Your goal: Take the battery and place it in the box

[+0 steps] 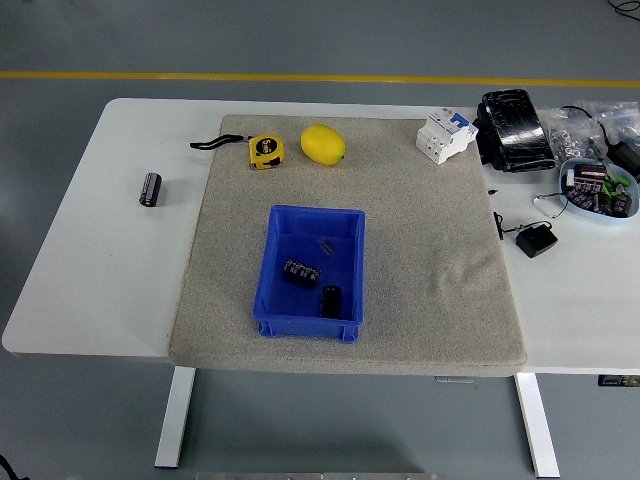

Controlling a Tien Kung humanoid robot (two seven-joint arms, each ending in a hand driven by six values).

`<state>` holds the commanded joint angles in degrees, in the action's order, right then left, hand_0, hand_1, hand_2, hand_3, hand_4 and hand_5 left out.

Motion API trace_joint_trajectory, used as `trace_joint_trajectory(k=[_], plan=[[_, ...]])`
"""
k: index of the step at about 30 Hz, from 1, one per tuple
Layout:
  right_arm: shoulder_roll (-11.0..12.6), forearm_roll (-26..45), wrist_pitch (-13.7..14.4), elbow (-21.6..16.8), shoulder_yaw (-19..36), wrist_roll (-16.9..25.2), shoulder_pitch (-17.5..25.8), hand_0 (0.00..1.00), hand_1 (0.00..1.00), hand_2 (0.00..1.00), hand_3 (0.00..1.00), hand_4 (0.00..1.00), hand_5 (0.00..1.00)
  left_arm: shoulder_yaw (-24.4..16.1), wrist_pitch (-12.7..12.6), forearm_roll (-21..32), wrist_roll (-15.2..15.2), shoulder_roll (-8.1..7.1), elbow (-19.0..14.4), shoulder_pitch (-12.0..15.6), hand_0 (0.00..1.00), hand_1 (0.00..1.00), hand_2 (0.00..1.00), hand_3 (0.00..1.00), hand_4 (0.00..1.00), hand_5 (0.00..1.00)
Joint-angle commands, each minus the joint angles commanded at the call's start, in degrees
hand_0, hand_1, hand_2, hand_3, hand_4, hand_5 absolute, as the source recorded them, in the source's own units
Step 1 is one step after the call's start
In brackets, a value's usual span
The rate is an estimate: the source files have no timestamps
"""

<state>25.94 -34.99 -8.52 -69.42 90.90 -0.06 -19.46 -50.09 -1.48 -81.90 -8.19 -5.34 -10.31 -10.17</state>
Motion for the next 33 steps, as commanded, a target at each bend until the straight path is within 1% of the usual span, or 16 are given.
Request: trace_joint_trajectory(k=[3,6,7,9,14,21,24,25,28,29,30,33], plan=[[-1.24,-1.70,-0.09,0.25,0.64,-0.29,1.96,0.943,0.885,0.913,0.930,0.998,0.998,-0.05,-0.05,-0.07,0.02,0.14,0.00,0.00,0.589,0.563,0.619,0.710,0.698,0.703],[-4.07,-4.42,-0.16,0.90,3.35,-0.17,3.35,0.936,0.884,0.906,0.932,0.998,0.998,-0.10,0.09,-0.66,-0.26,0.23,-0.01,0.02,0.589,0.566,0.628,0.711,0.694,0.704],[-4.68,-5.45,-0.18,1.09,4.00,-0.04,3.57,0.936,0.884,0.906,0.932,0.998,0.998,-0.17,0.18,-0.89,-0.36,0.23,-0.04,0.01,0.589,0.566,0.628,0.711,0.694,0.704],[-6.40,-8.63,-0.32,1.51,6.01,0.25,4.63,0.936,0.884,0.906,0.932,0.998,0.998,0.21,0.46,-0.93,-0.44,0.19,-0.16,-0.11,0.589,0.566,0.628,0.711,0.694,0.704],[-8.30,-10.99,-0.55,1.71,7.63,0.26,7.26,0.933,0.878,0.906,0.929,0.998,0.998,0.12,0.51,-0.96,-0.38,0.13,-0.18,0.02,0.589,0.568,0.629,0.712,0.694,0.709],[-9.95,-12.36,-0.68,1.86,7.87,0.16,9.68,0.932,0.877,0.904,0.938,0.998,0.998,1.60,0.43,0.60,0.16,0.02,-0.02,0.48,0.591,0.574,0.637,0.713,0.693,0.709],[-9.99,-12.74,-0.95,1.61,7.71,-0.02,10.04,0.931,0.876,0.906,0.936,0.998,0.998,3.63,0.27,2.56,0.55,0.09,-0.02,0.48,0.603,0.580,0.651,0.715,0.690,0.707],[-10.07,-12.94,-1.12,1.32,7.70,-0.03,10.29,0.931,0.876,0.906,0.936,0.998,0.998,5.03,0.21,3.81,0.76,0.12,-0.01,0.44,0.603,0.580,0.651,0.715,0.690,0.707],[-10.14,-13.21,-1.29,1.13,7.41,-0.25,10.60,0.931,0.876,0.906,0.936,0.998,0.998,5.92,0.32,4.04,0.71,0.26,0.00,0.36,0.603,0.580,0.651,0.715,0.690,0.707],[-10.06,-13.35,-1.40,1.10,7.17,-0.36,10.64,0.930,0.876,0.906,0.935,0.998,0.998,6.12,0.45,4.02,0.50,0.36,0.00,0.32,0.616,0.596,0.676,0.716,0.688,0.700],[-10.00,-13.41,-1.46,1.07,7.03,-0.42,10.67,0.930,0.876,0.906,0.935,0.998,0.998,6.24,0.52,4.07,0.40,0.42,0.00,0.32,0.616,0.596,0.676,0.716,0.688,0.700],[-10.02,-13.52,-1.37,0.89,6.60,-0.66,10.76,0.930,0.876,0.906,0.935,0.998,0.998,7.50,0.75,5.37,0.37,0.61,0.00,0.58,0.616,0.596,0.676,0.716,0.688,0.700]])
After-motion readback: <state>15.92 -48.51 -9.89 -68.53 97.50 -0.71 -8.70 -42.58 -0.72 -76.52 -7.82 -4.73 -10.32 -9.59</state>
